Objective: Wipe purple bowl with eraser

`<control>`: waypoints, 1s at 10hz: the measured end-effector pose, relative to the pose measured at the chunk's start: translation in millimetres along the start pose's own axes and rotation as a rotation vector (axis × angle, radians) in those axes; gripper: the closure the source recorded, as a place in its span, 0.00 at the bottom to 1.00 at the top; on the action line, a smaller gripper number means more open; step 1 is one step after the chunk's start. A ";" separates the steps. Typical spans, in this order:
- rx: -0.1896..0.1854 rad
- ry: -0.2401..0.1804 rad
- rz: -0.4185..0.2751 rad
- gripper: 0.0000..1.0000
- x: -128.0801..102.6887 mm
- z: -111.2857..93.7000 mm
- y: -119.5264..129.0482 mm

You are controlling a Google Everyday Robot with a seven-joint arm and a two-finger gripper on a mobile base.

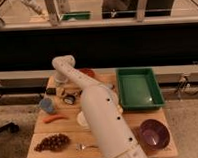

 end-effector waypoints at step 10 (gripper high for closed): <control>0.099 0.004 -0.015 0.80 -12.5 -38.6 2.1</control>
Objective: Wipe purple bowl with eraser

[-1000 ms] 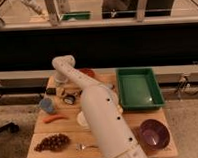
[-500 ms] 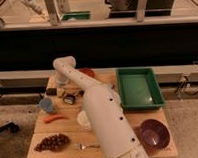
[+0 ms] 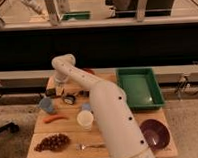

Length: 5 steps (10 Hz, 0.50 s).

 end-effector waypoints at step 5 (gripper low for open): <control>0.161 0.003 0.020 0.80 -0.6 -71.3 -2.7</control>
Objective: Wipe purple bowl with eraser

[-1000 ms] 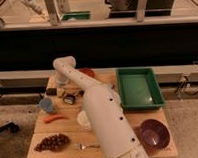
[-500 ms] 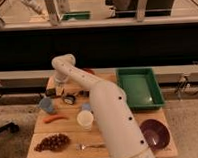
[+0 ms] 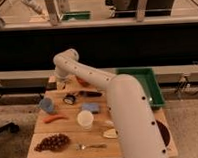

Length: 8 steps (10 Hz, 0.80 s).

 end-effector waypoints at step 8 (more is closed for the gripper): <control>0.149 0.108 0.091 0.80 39.5 -114.9 38.9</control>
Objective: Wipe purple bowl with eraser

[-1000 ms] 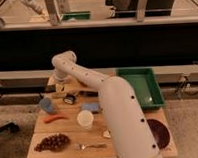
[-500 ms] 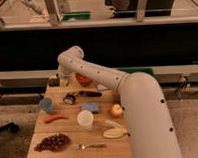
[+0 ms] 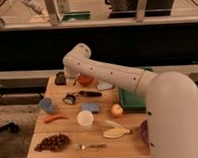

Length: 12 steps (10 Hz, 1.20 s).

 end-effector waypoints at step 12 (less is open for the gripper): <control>0.136 0.125 0.287 0.80 138.7 -112.6 91.3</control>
